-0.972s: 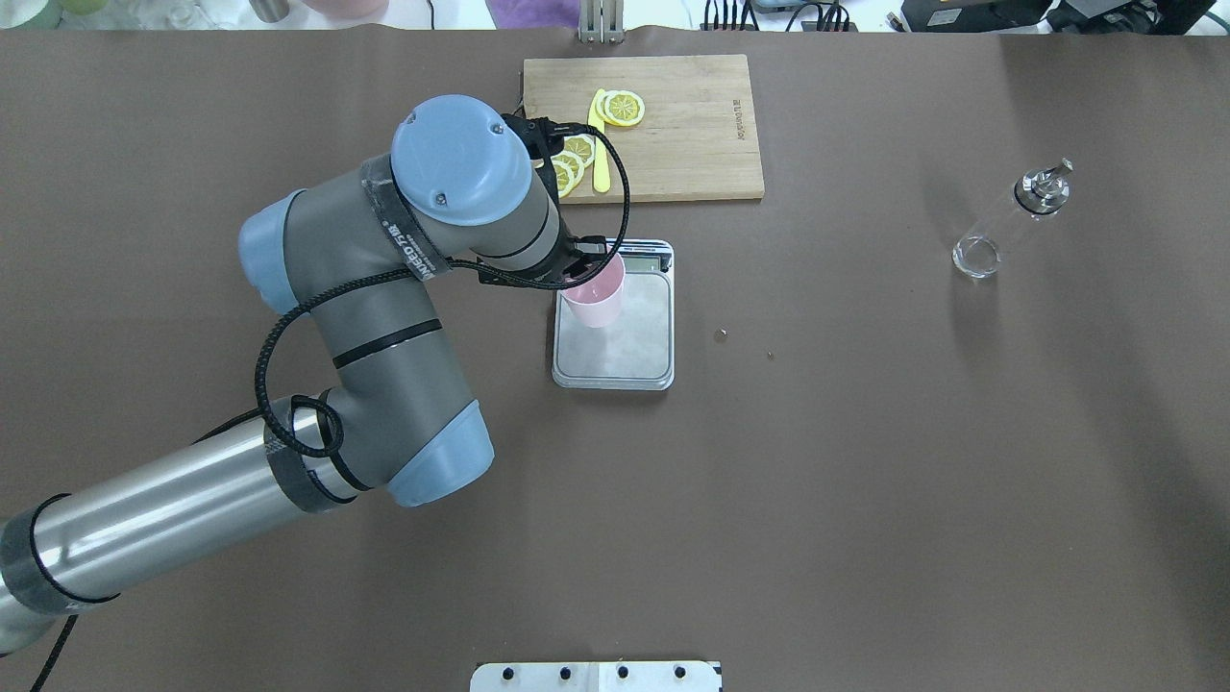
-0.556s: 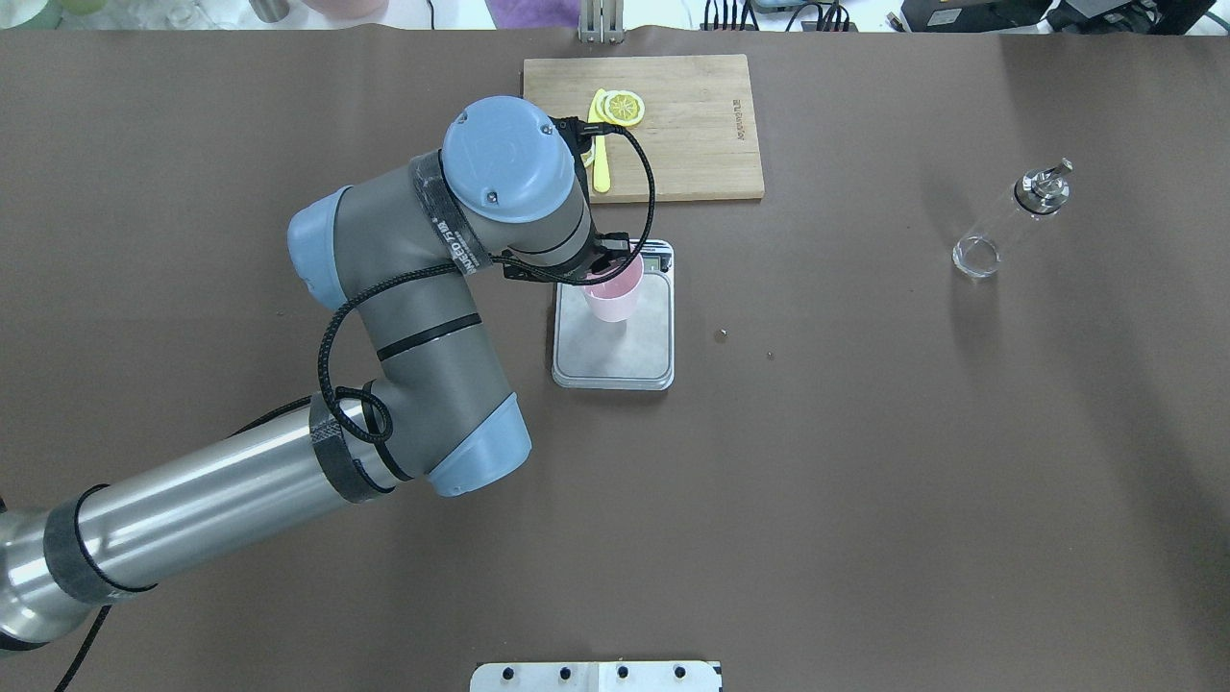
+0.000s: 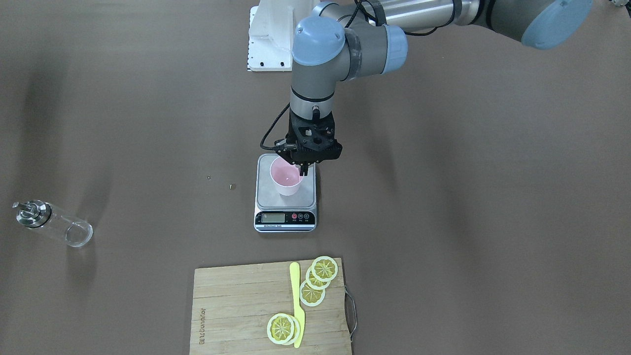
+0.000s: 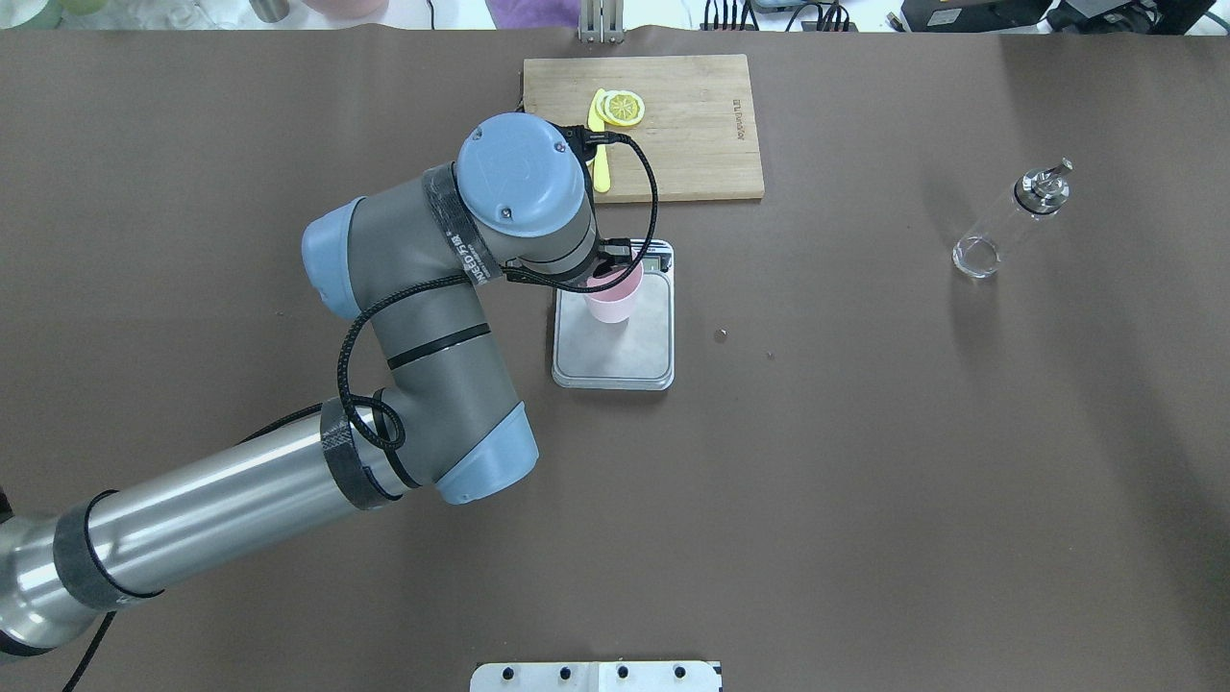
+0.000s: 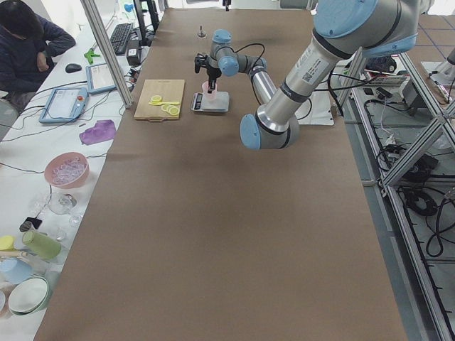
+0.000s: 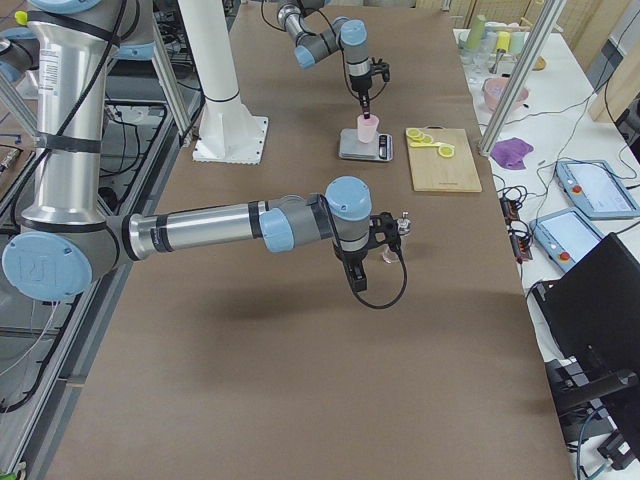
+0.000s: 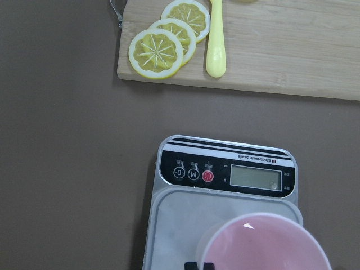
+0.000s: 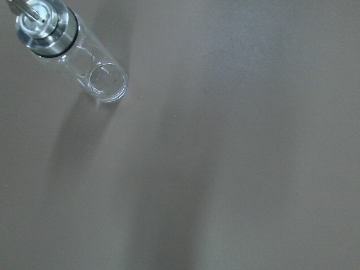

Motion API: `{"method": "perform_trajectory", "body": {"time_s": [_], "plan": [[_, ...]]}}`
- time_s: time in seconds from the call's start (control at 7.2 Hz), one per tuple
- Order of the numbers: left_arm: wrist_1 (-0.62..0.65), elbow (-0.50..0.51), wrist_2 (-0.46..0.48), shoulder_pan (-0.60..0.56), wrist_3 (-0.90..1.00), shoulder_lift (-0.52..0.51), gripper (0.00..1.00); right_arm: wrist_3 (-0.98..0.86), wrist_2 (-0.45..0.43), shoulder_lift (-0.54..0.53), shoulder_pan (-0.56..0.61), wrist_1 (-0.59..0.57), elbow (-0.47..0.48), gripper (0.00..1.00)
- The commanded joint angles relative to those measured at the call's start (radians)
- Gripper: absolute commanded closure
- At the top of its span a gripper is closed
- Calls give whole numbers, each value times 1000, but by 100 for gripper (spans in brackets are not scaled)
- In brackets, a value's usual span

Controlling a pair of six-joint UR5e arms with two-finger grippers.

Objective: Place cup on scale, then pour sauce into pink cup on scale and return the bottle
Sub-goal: 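Carry the pink cup with the left gripper onto the scale, then lower the pink cup onto the scale and open the left gripper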

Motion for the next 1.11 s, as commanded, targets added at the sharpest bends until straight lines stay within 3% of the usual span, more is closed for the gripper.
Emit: {"method": "perform_trajectory", "body": {"time_s": [0.0,0.69,0.83,0.97], "plan": [[-1,1,17,12,1,1,100,0,0,1,0,1,0,0],[-2,-2,17,18,1,-1,98,0,2,1,0,1,-5,0],[-2,-2,19,18,1,1,83,0,2,1,0,1,-5,0],[-2,-2,19,18,1,1,78,0,2,1,0,1,-5,0]]}}
